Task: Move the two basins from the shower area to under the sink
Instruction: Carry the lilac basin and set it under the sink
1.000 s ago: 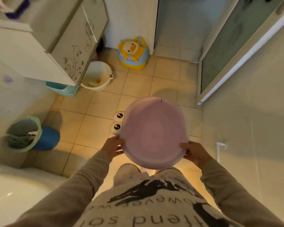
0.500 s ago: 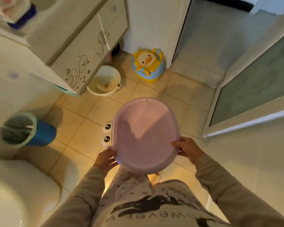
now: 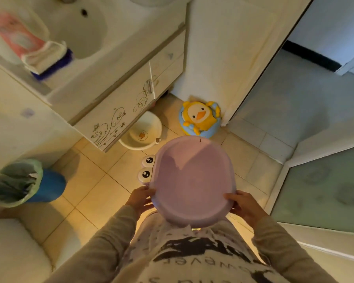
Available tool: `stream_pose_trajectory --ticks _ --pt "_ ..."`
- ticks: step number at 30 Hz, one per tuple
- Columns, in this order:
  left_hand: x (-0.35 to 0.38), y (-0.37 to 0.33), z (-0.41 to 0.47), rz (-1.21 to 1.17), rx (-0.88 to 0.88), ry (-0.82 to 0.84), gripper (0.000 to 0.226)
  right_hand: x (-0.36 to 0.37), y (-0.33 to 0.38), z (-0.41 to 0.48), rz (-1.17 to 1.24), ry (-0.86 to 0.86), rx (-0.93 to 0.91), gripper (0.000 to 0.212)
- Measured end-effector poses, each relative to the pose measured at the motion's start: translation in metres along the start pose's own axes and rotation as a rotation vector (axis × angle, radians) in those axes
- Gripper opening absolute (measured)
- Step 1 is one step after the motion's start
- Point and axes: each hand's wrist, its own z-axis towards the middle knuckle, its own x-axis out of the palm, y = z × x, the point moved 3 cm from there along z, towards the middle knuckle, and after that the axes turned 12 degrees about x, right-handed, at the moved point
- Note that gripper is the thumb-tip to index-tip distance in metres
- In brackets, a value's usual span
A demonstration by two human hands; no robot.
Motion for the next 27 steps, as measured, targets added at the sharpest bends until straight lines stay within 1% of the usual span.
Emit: stream_pose_trajectory --ticks 4,8,13,16,19,22,24,27 --pt "0.01 -0.038 0.023 -0.042 0.017 -0.016 0.027 0.011 0.048 0.015 0.0 0.007 0.006 0.026" --pt "0.008 -0.053 0.046 -0.079 0.005 -0.08 0.032 0.022 0.095 0.038 -0.083 0.046 0.025 0.028" --pt "0.011 -0.059 0.063 -0.221 -0.023 -0.215 0.028 0.048 0.162 0.08 -0.27 0.12 0.074 0.02" --pt "0.018 -0.06 0.072 -0.302 -0.07 -0.322 0.023 0.067 0.205 0.105 -0.412 0.146 0.102 0.019" --pt "0.037 -0.066 0.081 -0.393 -0.101 -0.405 0.022 0.083 0.25 0.129 -0.543 0.206 0.125 0.019" --pt "0.06 -0.074 0.09 -0.463 -0.134 -0.471 0.022 0.095 0.292 0.153 -0.681 0.223 0.15 0.013" --pt "0.075 -0.075 0.096 -0.518 -0.14 -0.513 0.022 0.103 0.313 0.165 -0.746 0.232 0.182 0.01" --pt "0.095 -0.071 0.103 -0.611 -0.169 -0.589 0.023 0.112 0.334 0.177 -0.835 0.233 0.217 0.011"
